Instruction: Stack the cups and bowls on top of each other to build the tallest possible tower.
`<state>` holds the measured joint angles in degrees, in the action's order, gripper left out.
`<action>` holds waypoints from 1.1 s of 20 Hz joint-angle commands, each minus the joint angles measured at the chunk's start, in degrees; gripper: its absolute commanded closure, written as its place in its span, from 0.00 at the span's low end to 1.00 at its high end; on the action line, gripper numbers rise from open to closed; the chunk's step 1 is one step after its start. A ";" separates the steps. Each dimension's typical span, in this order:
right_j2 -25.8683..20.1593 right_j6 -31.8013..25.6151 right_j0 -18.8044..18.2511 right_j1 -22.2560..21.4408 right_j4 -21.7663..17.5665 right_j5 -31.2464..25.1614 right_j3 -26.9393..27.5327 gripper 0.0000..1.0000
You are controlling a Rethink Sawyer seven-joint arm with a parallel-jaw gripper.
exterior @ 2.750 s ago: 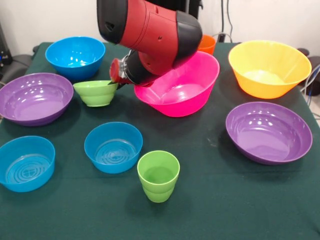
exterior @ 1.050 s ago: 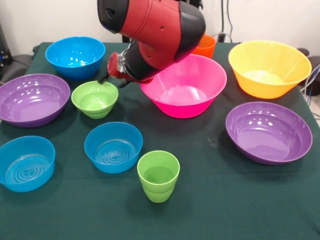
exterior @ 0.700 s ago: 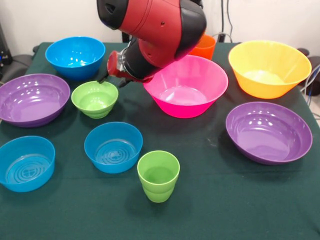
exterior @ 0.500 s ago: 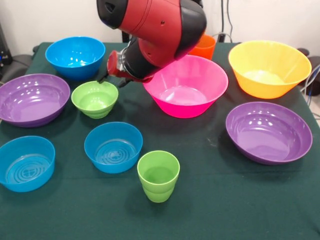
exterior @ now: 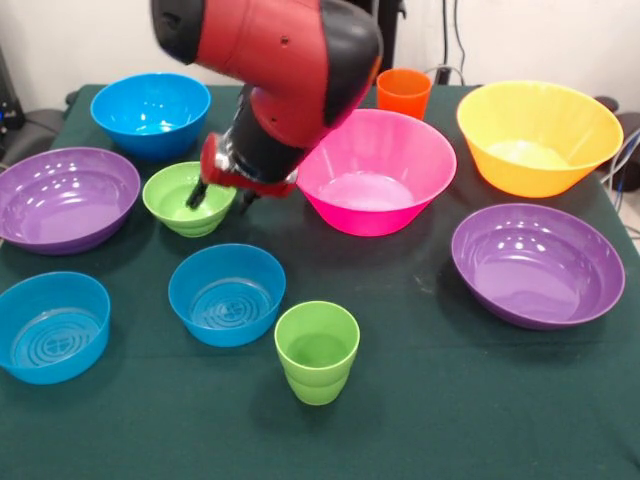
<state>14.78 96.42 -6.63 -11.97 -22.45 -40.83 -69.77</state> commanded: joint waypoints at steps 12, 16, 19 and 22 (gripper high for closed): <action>-17.47 -6.10 -9.23 -7.98 -3.55 13.84 -18.40 0.00; -16.85 -4.56 -8.53 -8.38 -3.61 12.34 -18.49 0.00; -16.21 -3.77 -7.64 -7.44 -2.92 9.78 -16.60 0.00; -15.29 -3.08 -6.58 -7.26 -2.15 6.94 -15.56 0.00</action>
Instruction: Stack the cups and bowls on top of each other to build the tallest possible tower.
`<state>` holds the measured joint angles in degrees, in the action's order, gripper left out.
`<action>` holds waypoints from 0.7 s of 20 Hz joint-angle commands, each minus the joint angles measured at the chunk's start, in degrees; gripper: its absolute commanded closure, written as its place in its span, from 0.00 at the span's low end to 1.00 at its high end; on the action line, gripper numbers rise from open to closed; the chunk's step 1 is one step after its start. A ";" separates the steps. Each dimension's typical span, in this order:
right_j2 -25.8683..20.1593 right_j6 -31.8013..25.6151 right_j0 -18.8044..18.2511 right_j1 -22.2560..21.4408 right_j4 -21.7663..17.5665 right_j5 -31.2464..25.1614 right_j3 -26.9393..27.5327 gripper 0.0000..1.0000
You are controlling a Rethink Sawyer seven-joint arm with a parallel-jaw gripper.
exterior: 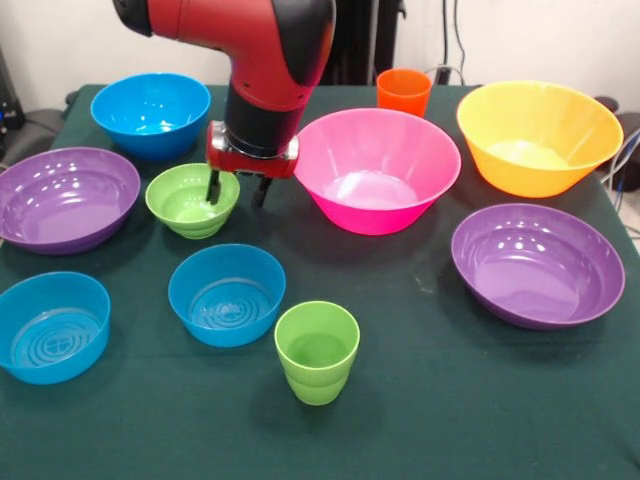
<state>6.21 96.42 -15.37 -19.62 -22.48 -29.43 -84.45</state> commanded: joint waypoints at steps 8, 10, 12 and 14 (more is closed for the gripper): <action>-4.82 -1.56 4.58 1.90 -2.22 -6.44 2.60 0.00; -4.54 -1.67 4.77 2.15 -2.60 -6.22 3.11 0.00; -4.20 -1.80 4.97 2.19 -2.95 -5.95 3.35 0.00; -3.98 -1.71 5.06 2.17 -3.27 -4.89 3.43 0.00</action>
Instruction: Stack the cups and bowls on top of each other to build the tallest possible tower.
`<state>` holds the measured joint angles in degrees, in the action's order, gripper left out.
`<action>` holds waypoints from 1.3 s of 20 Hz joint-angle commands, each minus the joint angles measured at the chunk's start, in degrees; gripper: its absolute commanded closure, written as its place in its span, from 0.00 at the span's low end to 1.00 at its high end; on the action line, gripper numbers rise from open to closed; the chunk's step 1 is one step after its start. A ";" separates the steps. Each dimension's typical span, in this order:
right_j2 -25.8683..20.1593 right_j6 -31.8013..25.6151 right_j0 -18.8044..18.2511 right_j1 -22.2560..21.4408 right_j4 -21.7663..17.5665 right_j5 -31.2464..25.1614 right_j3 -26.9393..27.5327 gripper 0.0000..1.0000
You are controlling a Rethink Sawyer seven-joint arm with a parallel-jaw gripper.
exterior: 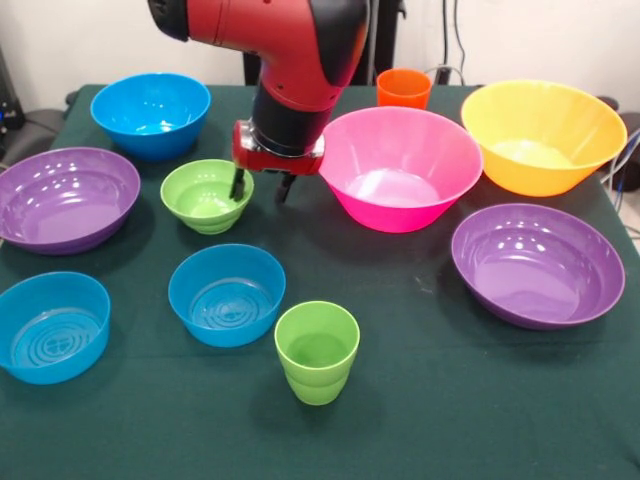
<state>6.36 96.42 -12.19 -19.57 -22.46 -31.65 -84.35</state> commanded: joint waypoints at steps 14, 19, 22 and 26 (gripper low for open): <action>-3.44 -2.04 2.03 1.18 -3.10 -3.36 1.98 1.00; -3.91 -2.68 1.82 0.59 -3.09 -3.25 1.43 1.00; -3.98 -3.63 2.23 -2.38 -2.97 -4.31 0.28 1.00; -3.56 -4.45 3.57 -6.16 -1.64 -9.82 -0.10 1.00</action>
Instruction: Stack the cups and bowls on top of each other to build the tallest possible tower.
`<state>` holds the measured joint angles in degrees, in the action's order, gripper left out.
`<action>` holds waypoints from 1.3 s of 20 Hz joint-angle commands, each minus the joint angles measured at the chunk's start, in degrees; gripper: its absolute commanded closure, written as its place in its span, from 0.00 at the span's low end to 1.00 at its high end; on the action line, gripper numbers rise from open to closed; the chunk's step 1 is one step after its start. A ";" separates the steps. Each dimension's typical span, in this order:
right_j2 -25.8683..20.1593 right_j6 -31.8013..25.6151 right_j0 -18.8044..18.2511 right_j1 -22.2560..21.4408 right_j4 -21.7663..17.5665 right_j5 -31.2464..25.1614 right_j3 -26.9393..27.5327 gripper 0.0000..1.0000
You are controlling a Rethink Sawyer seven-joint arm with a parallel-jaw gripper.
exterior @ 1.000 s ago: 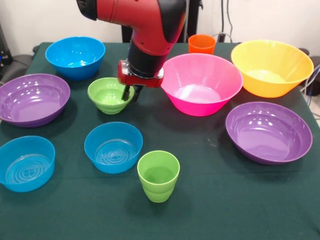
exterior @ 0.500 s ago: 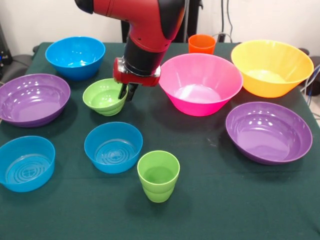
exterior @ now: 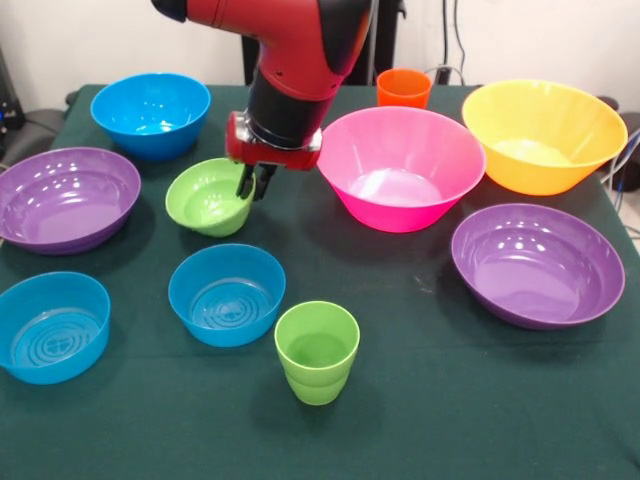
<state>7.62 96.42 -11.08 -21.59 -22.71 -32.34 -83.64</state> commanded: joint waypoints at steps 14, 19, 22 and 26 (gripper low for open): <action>-1.71 -1.93 8.08 -13.36 -1.82 -19.87 -1.14 1.00; -0.66 -1.32 10.05 -16.98 -2.53 -20.94 -2.08 1.00; -0.41 -0.84 11.07 -17.25 -2.95 -20.29 -1.04 1.00; -1.44 -0.54 11.53 -13.70 -3.99 -16.74 3.75 1.00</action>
<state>10.03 96.42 -0.57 -37.54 -22.74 -48.45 -83.19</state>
